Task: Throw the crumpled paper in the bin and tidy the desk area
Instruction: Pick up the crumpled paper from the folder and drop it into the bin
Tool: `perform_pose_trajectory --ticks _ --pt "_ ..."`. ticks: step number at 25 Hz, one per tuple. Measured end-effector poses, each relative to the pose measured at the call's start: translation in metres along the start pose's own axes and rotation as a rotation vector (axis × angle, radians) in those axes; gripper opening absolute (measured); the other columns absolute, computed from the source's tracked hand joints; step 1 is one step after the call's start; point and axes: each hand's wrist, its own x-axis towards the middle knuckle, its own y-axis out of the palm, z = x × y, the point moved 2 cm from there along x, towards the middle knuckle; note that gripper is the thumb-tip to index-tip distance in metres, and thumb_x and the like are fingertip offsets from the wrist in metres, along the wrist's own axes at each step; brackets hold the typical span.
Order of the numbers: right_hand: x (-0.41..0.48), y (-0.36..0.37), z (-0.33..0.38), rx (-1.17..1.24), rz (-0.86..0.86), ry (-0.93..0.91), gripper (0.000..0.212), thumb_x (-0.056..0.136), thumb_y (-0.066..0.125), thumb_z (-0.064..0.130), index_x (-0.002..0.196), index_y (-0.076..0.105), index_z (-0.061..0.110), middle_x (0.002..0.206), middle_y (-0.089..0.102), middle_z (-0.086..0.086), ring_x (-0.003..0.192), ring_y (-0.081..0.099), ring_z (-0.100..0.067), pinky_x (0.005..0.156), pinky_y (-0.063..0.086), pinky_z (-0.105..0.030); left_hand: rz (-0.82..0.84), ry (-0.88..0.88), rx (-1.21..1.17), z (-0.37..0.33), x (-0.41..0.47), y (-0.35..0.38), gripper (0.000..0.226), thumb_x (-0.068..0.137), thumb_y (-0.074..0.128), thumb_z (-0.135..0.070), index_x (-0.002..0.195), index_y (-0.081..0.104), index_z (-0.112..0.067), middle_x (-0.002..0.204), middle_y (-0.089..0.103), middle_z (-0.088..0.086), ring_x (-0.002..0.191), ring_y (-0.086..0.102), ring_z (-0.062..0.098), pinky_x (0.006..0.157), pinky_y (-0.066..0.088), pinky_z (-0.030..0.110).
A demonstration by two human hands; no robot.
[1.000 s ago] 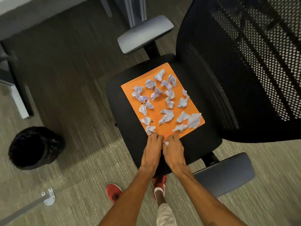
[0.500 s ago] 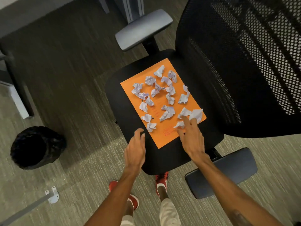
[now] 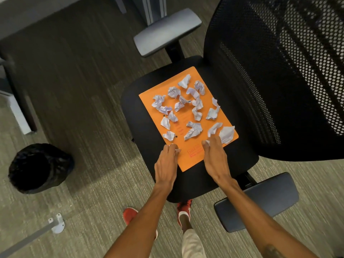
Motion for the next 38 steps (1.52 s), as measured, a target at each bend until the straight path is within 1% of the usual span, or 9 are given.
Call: perform_pose_trajectory --ticks 7,11,13,16,19,23,29,33,38 --pt "0.002 0.004 0.018 0.097 -0.067 0.087 0.063 0.101 0.04 0.054 0.064 0.051 0.004 0.062 0.059 -0.006 0.059 0.059 -0.019 0.062 0.047 -0.035 -0.22 -0.158 -0.299 0.014 -0.006 -0.022 0.039 0.103 0.032 -0.044 0.08 0.05 -0.019 0.083 0.048 -0.007 0.069 0.05 0.008 0.061 0.036 0.026" --pt "0.014 0.011 0.023 -0.178 -0.027 -0.207 0.026 0.104 0.043 0.012 0.113 0.065 0.02 0.102 0.062 -0.001 0.075 0.061 -0.021 0.064 0.051 -0.039 -0.268 -0.156 -0.365 0.024 0.005 -0.034 0.033 0.103 0.037 -0.048 0.09 0.052 -0.022 0.08 0.057 -0.008 0.071 0.06 0.015 0.06 0.054 0.041" --pt "0.019 0.016 0.02 -0.414 0.004 -0.321 0.048 0.096 0.05 -0.001 0.137 0.056 0.022 0.126 0.055 -0.002 0.071 0.062 -0.026 0.054 0.053 -0.038 -0.177 -0.087 -0.332 0.015 0.011 -0.04 0.017 0.105 0.037 -0.041 0.115 0.047 -0.03 0.089 0.057 -0.012 0.082 0.058 0.015 0.068 0.05 0.035" --pt "0.023 0.019 0.027 -0.457 0.039 -0.395 0.051 0.095 0.062 0.009 0.141 0.05 0.026 0.134 0.048 -0.005 0.075 0.064 -0.023 0.048 0.047 -0.03 -0.074 -0.005 -0.234 0.007 0.021 -0.039 0.042 0.104 0.04 -0.047 0.142 0.033 -0.033 0.102 0.054 -0.01 0.091 0.051 0.014 0.076 0.045 0.032" --pt "0.029 0.028 0.028 -0.392 0.139 -0.326 0.041 0.096 0.064 0.024 0.135 0.049 0.026 0.139 0.038 -0.005 0.099 0.063 -0.022 0.068 0.055 -0.034 -0.03 0.019 -0.006 0.008 0.034 -0.028 0.062 0.098 0.04 -0.063 0.146 0.031 -0.025 0.106 0.057 0.003 0.087 0.055 0.021 0.072 0.051 0.039" --pt "0.025 0.042 0.023 -0.366 0.164 -0.321 0.012 0.099 0.059 0.021 0.107 0.054 0.014 0.131 0.041 -0.009 0.095 0.062 -0.024 0.069 0.053 -0.035 0.003 0.067 0.235 0.003 0.044 -0.021 0.044 0.101 0.04 -0.053 0.13 0.044 -0.02 0.098 0.054 0.005 0.083 0.058 0.023 0.065 0.048 0.034" --pt "0.014 0.034 0.025 -0.18 0.052 -0.265 0.014 0.104 0.047 0.023 0.093 0.051 0.015 0.087 0.054 -0.002 0.074 0.055 -0.02 0.064 0.047 -0.037 -0.007 -0.138 -0.198 0.007 0.037 -0.031 0.023 0.095 0.051 -0.036 0.087 0.042 -0.016 0.085 0.053 0.004 0.069 0.054 0.02 0.058 0.041 0.032" --pt "0.016 0.018 0.037 0.112 -0.093 -0.015 0.016 0.099 0.056 0.038 0.101 0.053 0.023 0.069 0.06 0.004 0.066 0.057 -0.009 0.06 0.042 -0.028 -0.095 -0.203 -0.34 0.01 0.042 -0.046 0.009 0.091 0.054 -0.023 0.097 0.051 -0.017 0.081 0.061 0.0 0.068 0.056 0.015 0.056 0.038 0.027" --pt "0.043 0.018 0.042 -0.01 -0.038 0.073 0.042 0.098 0.057 0.036 0.135 0.041 0.024 0.112 0.065 -0.014 0.107 0.059 -0.034 0.09 0.046 -0.045 -0.184 -0.161 -0.301 0.0 0.062 -0.055 0.03 0.099 0.044 -0.022 0.129 0.045 -0.022 0.097 0.059 -0.002 0.084 0.057 0.016 0.072 0.039 0.031"
